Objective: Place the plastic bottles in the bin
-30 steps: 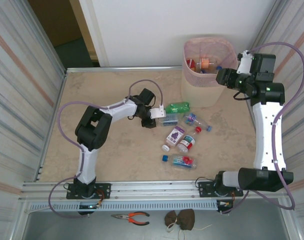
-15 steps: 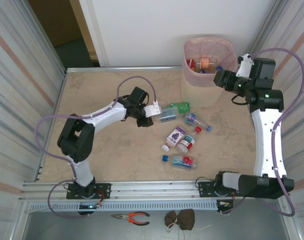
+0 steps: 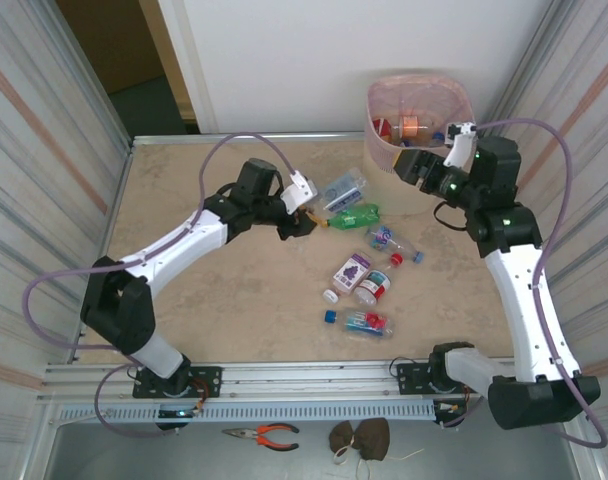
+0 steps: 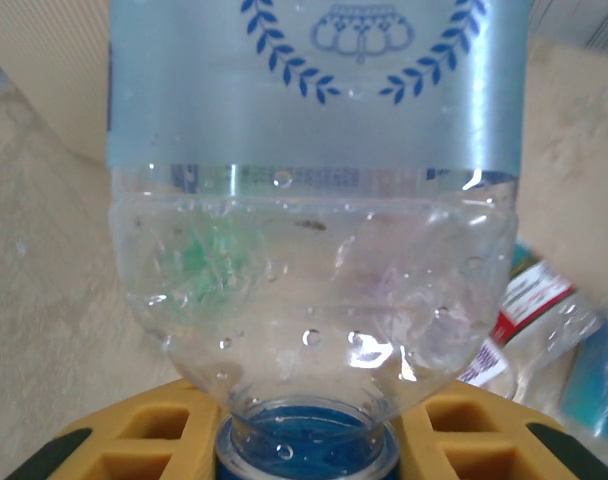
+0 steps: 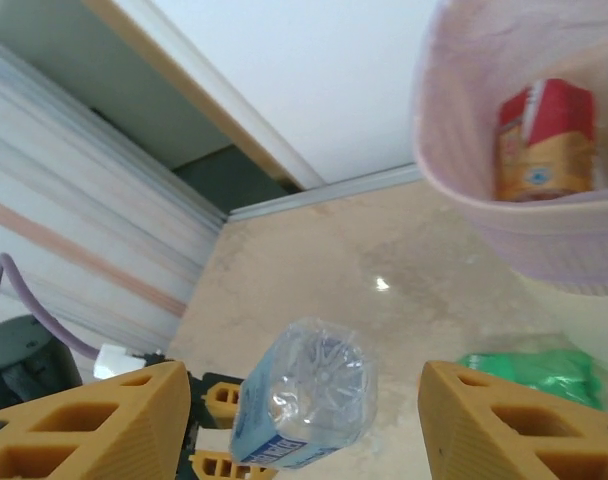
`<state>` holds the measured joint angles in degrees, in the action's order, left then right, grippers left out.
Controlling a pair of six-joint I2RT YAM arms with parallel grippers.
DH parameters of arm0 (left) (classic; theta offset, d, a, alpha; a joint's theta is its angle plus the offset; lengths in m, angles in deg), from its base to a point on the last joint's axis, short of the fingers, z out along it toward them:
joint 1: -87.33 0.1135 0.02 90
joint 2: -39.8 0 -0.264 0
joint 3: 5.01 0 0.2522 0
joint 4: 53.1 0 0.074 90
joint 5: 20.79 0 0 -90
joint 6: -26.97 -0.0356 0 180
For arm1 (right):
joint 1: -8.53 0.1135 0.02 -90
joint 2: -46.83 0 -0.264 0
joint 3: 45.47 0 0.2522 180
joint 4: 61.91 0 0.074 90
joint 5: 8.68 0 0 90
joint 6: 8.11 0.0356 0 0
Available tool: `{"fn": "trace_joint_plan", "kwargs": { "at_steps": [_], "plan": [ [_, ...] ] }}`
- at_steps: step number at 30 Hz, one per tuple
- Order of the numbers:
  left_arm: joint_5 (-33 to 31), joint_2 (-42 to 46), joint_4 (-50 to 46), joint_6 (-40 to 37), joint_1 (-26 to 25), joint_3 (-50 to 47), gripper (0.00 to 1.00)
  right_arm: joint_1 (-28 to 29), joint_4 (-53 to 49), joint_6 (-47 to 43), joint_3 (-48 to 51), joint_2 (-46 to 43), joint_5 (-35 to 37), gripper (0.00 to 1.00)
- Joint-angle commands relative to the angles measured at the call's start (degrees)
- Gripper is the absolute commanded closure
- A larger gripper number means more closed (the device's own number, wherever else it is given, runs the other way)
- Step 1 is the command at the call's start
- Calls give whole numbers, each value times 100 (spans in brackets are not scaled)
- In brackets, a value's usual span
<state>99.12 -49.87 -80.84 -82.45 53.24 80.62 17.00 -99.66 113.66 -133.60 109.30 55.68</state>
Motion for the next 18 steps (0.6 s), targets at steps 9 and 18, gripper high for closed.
{"fn": "trace_joint_plan", "kwargs": {
  "at_steps": [9, 18],
  "plan": [
    [375, 625, 1544, 2004, 9, -77, 73, 1119, 1273, 598, 209, -4, 1121, 16],
    [43, 659, 1502, 2003, -103, -27, 73, 1693, 1747, 863, 138, 536, 1246, 15]
  ]
}}
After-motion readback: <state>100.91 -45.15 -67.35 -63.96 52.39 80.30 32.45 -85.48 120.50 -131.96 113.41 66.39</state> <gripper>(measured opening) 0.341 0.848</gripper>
